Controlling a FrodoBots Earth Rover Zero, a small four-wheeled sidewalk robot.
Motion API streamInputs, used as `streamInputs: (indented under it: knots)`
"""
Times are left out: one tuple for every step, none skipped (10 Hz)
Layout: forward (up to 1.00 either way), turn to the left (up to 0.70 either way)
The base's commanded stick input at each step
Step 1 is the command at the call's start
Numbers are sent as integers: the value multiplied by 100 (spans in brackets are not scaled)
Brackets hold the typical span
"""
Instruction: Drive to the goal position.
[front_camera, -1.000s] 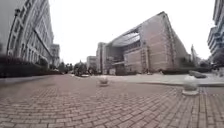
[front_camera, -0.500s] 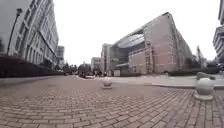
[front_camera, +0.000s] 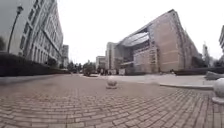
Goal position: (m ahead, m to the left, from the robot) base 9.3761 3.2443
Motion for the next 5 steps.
streamInputs:
  knots:
    - [47, 32]
    - [0, 70]
    - [0, 70]
    - [0, 70]
    - [0, 70]
